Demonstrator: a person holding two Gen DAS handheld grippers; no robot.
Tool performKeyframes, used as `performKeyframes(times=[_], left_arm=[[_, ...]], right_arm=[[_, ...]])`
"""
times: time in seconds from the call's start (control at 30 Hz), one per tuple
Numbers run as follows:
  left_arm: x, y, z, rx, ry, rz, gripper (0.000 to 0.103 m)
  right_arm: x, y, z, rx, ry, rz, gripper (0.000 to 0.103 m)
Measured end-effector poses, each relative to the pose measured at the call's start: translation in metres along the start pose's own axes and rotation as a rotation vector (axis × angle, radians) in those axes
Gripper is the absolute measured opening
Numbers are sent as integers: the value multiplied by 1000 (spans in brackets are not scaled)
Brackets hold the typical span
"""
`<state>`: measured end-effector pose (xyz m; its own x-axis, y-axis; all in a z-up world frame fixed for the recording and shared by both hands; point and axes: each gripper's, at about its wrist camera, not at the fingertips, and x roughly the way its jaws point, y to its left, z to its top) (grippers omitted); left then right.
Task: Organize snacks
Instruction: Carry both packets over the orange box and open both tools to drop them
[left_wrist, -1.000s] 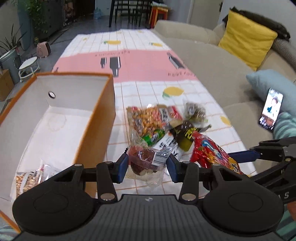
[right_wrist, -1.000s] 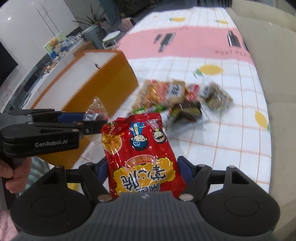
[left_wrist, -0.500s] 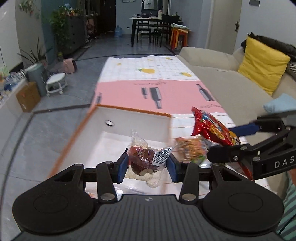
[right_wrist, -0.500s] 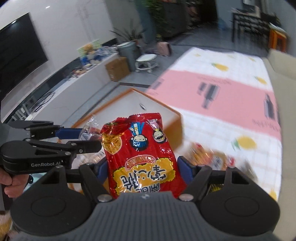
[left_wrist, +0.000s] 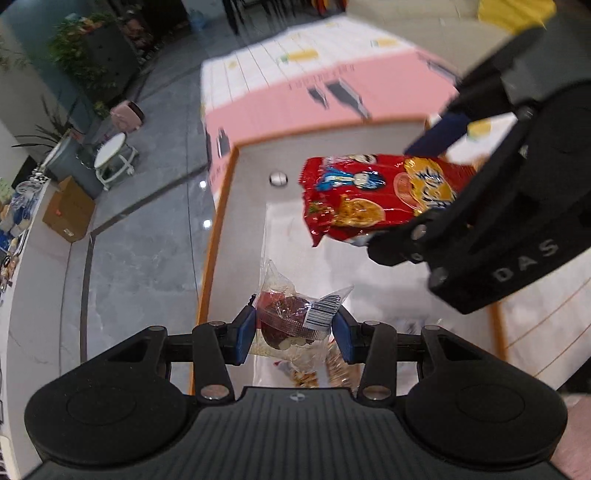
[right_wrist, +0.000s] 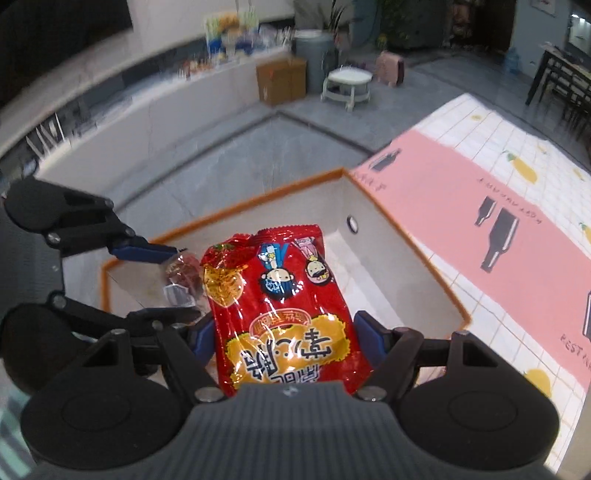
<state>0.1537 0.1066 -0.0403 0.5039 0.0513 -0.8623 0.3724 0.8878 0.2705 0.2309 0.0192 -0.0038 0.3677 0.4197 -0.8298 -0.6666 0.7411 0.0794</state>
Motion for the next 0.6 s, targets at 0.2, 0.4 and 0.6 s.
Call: performKeyframes(times=[0.2, 0.4, 0.6], left_arm=[[29, 7, -5, 49, 60, -9, 51], [48, 6, -9, 66, 88, 2, 51], [56, 9, -9, 74, 115, -7, 51]], right_arm=[[51, -3, 4, -23, 124, -7, 73], [89, -3, 2, -28, 218, -28, 73], [106, 0, -4, -19, 281, -33, 73]])
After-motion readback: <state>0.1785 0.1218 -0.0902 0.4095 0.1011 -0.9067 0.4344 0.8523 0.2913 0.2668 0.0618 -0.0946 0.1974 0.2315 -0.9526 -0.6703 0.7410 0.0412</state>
